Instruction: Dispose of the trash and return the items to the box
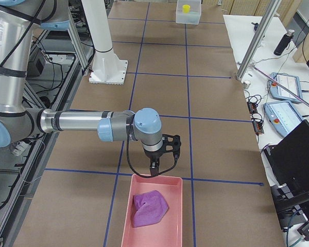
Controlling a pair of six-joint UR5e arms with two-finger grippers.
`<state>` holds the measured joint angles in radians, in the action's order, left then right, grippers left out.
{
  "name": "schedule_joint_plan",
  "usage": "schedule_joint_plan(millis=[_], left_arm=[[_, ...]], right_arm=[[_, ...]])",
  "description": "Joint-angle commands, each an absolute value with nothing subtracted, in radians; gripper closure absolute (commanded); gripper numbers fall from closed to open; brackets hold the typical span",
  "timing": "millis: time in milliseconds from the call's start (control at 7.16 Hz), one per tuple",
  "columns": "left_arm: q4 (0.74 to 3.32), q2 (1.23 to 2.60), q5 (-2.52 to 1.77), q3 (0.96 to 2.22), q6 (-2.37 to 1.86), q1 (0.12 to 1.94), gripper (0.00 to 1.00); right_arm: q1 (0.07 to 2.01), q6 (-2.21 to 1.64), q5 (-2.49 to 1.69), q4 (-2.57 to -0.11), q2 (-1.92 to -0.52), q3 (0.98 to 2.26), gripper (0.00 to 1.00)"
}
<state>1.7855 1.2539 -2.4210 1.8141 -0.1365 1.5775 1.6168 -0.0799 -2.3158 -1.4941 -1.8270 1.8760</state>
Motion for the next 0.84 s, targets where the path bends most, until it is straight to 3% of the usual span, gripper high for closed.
schedule_joint_plan(millis=[0, 699], left_arm=[[1.779, 1.255, -2.421, 1.807, -0.137, 1.575, 0.01], [1.779, 1.255, -2.422, 1.807, -0.137, 1.580, 0.01]], right_arm=[[1.617, -0.080, -2.319, -1.493, -1.825, 1.876, 0.00], [1.617, -0.080, -2.356, -1.493, -1.825, 1.876, 0.00]])
